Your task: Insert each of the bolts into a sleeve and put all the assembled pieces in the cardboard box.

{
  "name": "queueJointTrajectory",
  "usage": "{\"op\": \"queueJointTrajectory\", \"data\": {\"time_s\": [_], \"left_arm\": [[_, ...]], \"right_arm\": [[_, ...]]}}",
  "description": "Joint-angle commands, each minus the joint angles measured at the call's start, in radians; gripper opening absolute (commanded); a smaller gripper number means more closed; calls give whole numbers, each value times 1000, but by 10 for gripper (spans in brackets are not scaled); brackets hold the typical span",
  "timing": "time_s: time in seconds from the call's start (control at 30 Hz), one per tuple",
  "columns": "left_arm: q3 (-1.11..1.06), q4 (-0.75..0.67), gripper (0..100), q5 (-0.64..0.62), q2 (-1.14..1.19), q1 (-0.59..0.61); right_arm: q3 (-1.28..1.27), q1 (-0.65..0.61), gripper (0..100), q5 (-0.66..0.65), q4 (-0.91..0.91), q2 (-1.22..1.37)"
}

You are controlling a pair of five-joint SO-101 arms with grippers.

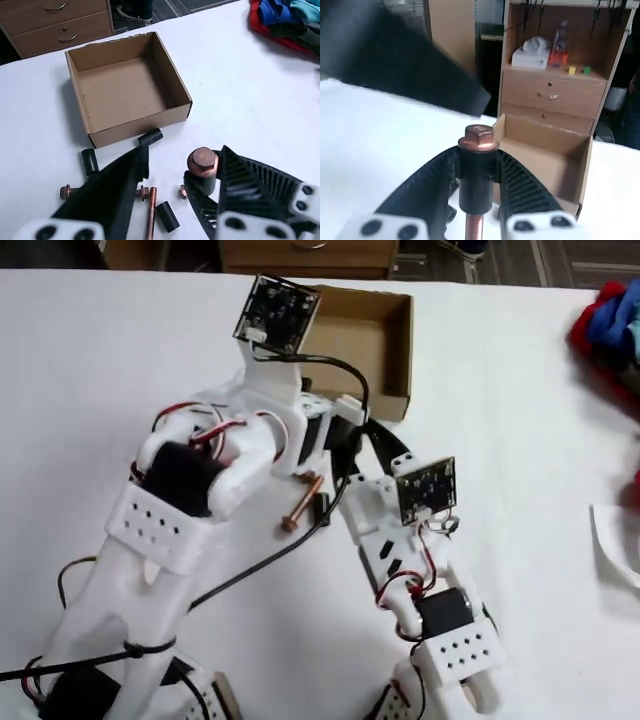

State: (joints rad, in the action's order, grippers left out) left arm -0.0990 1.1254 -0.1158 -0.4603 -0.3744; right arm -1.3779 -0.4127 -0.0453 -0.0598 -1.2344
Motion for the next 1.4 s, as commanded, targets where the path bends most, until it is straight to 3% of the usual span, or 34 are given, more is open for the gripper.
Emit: {"op": "queueJointTrajectory", "data": {"time_s": [0.0,0.1,0.27,0.4,0.57,0.73,0.97,1.07,1.27,1.37], "left_arm": [[65,-6,234,5,-38,40],[74,0,234,14,-40,123],[-51,-6,234,195,0,293],[-229,-14,234,282,8,405],[-432,-63,234,295,6,506],[-544,-106,234,288,6,603],[-622,-106,234,290,5,608],[-630,-106,234,288,6,608],[-633,-150,234,279,12,608],[-633,-172,234,207,12,608]], "right_arm": [[41,7,20,-6,10,-22],[80,30,20,2,-73,1],[379,110,20,-5,-231,268],[842,206,21,-6,-466,661],[1491,239,21,-5,-756,1227],[2174,254,20,3,-857,1778],[2924,246,20,3,-963,2351],[3036,249,19,3,-963,2471],[2983,254,19,26,-961,2496],[2969,263,19,86,-964,2499]]}}
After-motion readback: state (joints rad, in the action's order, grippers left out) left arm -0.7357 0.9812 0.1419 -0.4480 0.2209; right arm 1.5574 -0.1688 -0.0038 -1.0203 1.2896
